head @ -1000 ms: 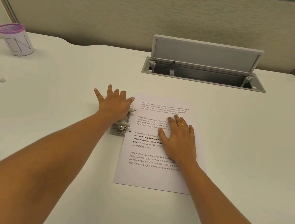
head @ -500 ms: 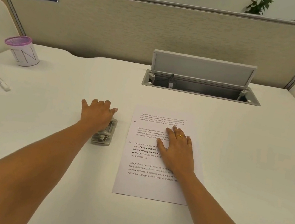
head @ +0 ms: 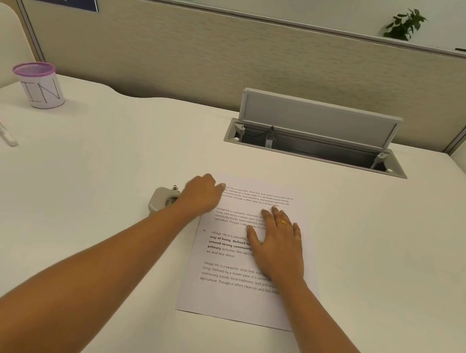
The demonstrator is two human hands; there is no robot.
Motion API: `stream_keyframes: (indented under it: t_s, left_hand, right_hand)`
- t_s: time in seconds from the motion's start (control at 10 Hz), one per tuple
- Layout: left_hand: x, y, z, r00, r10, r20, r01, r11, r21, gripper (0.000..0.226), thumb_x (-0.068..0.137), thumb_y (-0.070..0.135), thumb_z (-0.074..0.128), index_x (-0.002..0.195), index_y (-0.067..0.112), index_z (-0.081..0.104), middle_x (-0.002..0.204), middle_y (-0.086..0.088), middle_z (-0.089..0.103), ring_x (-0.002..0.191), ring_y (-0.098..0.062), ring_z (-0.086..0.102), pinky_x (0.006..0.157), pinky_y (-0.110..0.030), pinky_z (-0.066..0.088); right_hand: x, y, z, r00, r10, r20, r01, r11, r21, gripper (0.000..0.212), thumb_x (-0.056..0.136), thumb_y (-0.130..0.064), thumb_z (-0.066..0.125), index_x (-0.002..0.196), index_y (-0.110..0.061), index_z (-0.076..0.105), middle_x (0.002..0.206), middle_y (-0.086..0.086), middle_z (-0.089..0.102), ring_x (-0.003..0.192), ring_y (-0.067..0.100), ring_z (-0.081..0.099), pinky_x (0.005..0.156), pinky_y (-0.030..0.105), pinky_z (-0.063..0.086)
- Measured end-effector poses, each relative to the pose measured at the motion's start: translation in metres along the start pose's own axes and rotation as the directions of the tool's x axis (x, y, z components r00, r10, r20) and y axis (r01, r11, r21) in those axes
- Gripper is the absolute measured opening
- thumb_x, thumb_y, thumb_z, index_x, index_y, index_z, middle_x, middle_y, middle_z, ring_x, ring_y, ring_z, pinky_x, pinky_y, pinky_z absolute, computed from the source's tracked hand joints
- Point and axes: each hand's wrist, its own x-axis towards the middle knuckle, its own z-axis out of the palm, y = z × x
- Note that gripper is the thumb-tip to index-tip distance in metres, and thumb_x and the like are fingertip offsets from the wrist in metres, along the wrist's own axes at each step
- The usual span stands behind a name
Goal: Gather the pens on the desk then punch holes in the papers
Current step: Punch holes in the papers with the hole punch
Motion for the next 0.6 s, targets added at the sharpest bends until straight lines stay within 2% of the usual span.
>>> stream_keyframes:
  t_s: [0.1,0.2,0.3,0.4,0.5,0.6]
  left_hand:
    - [-0.003,0.007,0.007,0.977,-0.159,0.146,0.175,0.978,-0.11,0.056,0.096,0.036,0.042,0.139,0.003,0.03,0.145,-0.017,0.036,0.133,-0.033,0.034,0.105,-0.038,0.032]
    - [-0.002,0.004,0.008,0.968,-0.201,0.15,0.224,0.962,-0.159,0.066,0.091,0.038,0.051,0.141,0.004,0.025,0.148,-0.016,0.03,0.136,-0.033,0.03,0.11,-0.042,0.031]
    - [0.0,0.003,0.008,0.956,-0.231,0.179,0.276,0.916,-0.293,0.073,0.087,0.035,0.059,0.143,0.006,0.022,0.148,-0.015,0.03,0.134,-0.033,0.033,0.109,-0.045,0.034]
    - [0.001,0.002,0.007,0.946,-0.249,0.207,0.314,0.86,-0.402,0.078,0.083,0.026,0.067,0.142,0.007,0.02,0.144,-0.016,0.036,0.131,-0.033,0.039,0.105,-0.044,0.039]
    - [-0.001,-0.002,0.007,0.937,-0.264,0.23,0.348,0.77,-0.534,0.081,0.08,0.012,0.07,0.142,0.008,0.019,0.138,-0.018,0.044,0.124,-0.035,0.047,0.09,-0.046,0.046]
    - [-0.007,-0.004,0.013,0.939,-0.25,0.236,0.344,0.675,-0.653,0.073,0.079,0.0,0.068,0.138,0.005,0.026,0.133,-0.018,0.049,0.115,-0.036,0.054,0.083,-0.045,0.05]
  right_hand:
    - [0.0,0.0,0.0,1.0,-0.001,0.004,0.001,1.0,-0.002,0.058,0.091,-0.052,0.034,0.141,-0.021,0.032,0.154,0.003,0.026,0.143,0.016,0.017,0.118,0.039,0.008]
    - [0.0,0.0,0.0,1.0,0.0,-0.002,0.0,1.0,-0.003,0.058,0.091,-0.051,0.034,0.14,-0.021,0.032,0.154,0.003,0.026,0.143,0.016,0.017,0.118,0.039,0.008]
    - [0.0,0.0,-0.001,1.0,-0.004,0.0,0.004,1.0,-0.006,0.058,0.091,-0.051,0.034,0.141,-0.02,0.032,0.154,0.003,0.026,0.143,0.016,0.017,0.118,0.039,0.008]
    - [0.001,-0.001,-0.001,1.0,-0.006,0.002,0.006,1.0,-0.008,0.059,0.091,-0.051,0.033,0.141,-0.02,0.032,0.154,0.003,0.026,0.143,0.016,0.017,0.118,0.039,0.008]
    - [0.0,-0.001,-0.002,1.0,-0.003,0.001,0.003,1.0,-0.007,0.059,0.092,-0.051,0.033,0.141,-0.02,0.031,0.154,0.003,0.026,0.143,0.016,0.017,0.118,0.039,0.008]
    - [0.0,-0.001,-0.003,1.0,-0.006,0.003,0.006,1.0,-0.004,0.059,0.092,-0.051,0.034,0.142,-0.02,0.031,0.154,0.004,0.025,0.143,0.016,0.017,0.118,0.039,0.007]
